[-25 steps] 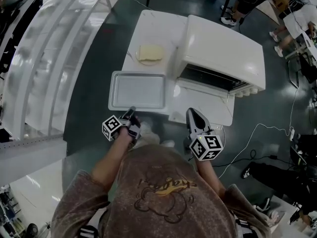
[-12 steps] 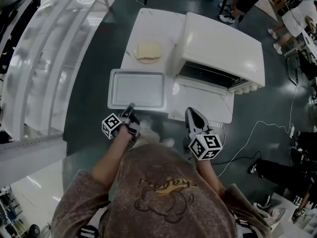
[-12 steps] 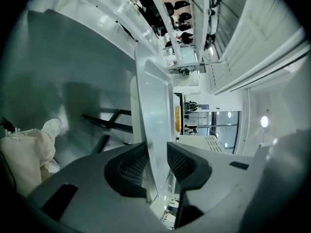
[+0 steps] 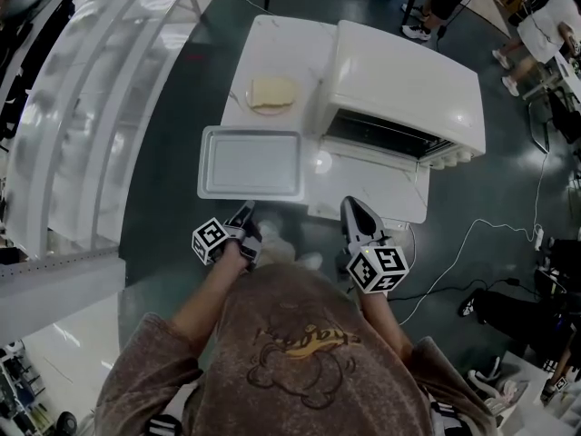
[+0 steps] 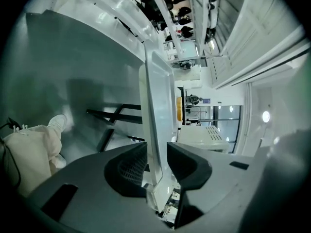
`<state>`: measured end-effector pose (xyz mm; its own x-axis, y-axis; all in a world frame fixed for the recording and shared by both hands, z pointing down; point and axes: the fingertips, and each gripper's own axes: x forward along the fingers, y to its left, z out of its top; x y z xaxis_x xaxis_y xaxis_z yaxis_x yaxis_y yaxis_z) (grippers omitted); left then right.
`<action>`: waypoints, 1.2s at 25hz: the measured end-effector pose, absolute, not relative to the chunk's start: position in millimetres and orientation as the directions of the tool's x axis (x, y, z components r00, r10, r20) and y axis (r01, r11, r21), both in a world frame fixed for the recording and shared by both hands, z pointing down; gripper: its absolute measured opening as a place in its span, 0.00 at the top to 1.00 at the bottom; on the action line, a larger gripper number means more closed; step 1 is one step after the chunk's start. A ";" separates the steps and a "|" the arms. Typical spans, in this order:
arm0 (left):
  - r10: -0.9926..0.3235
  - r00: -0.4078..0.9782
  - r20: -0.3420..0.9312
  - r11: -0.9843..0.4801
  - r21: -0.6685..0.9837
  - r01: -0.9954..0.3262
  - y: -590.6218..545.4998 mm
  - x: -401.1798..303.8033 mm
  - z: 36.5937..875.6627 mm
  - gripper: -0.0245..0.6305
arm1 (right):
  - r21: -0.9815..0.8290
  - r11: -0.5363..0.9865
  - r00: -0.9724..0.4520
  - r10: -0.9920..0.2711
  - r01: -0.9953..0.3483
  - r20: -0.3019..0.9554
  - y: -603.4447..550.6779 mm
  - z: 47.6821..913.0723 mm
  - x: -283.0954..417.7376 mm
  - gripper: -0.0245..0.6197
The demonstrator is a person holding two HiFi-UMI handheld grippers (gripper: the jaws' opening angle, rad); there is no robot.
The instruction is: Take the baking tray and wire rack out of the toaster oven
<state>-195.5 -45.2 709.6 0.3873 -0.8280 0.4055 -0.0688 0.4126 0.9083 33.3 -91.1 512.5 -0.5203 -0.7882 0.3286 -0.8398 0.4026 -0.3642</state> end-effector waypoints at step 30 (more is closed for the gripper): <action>-0.742 0.668 0.053 -0.037 0.992 -0.120 -160.4 55.3 540.9 0.80 | -0.342 0.098 -0.203 -0.936 -0.935 0.287 -33.5 489.6 190.6 0.96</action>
<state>55.3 -160.4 540.9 0.6679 -0.7424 0.0526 -0.1196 -0.0372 0.9921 190.6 -33.5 489.6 -0.2026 -0.9363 0.2867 -0.9347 0.0976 -0.3417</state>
